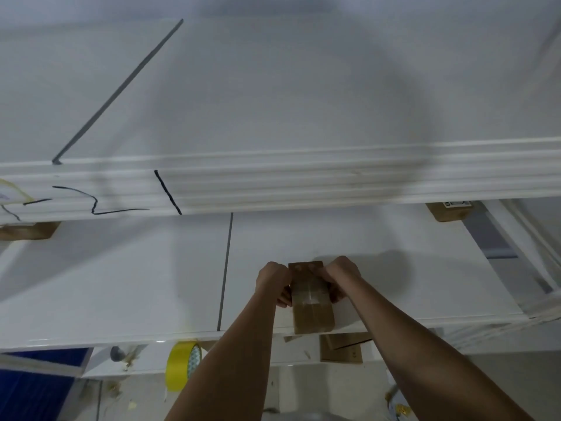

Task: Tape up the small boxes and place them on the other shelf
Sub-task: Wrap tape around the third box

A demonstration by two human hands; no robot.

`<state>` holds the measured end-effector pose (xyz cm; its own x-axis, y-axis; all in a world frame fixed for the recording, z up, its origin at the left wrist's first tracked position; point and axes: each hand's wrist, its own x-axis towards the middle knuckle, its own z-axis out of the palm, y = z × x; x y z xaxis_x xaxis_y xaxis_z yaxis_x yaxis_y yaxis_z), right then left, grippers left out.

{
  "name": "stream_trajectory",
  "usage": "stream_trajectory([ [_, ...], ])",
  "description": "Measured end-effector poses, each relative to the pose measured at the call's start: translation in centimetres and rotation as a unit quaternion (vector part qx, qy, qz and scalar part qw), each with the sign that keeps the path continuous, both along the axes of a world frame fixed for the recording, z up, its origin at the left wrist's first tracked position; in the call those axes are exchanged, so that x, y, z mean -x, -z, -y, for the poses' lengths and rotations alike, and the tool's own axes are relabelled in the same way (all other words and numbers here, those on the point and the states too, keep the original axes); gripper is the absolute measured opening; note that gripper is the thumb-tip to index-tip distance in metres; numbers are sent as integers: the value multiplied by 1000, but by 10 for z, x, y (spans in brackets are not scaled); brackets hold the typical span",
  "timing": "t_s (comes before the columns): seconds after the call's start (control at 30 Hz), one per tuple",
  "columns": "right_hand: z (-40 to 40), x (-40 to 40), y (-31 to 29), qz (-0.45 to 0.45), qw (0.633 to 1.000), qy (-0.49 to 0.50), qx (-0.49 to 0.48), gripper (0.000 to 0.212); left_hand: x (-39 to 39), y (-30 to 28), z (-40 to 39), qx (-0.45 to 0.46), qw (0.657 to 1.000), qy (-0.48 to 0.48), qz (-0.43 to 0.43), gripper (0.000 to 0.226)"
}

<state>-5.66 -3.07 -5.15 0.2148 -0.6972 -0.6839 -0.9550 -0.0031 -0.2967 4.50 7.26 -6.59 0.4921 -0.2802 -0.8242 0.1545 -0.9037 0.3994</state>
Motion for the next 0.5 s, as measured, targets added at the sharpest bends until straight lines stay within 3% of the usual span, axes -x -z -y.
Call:
stream_trajectory([
  [0.13,-9,4,-4,49,999,-11,18,50,4,0,-11,39,999,-5,19,39],
  [0.27,-9,18,-1,71,996,-47,-28,33,11,9,-23,73,995,13,67,33],
  [0.5,-27,33,11,77,992,-31,94,21,39,21,-32,93,972,-36,212,21],
])
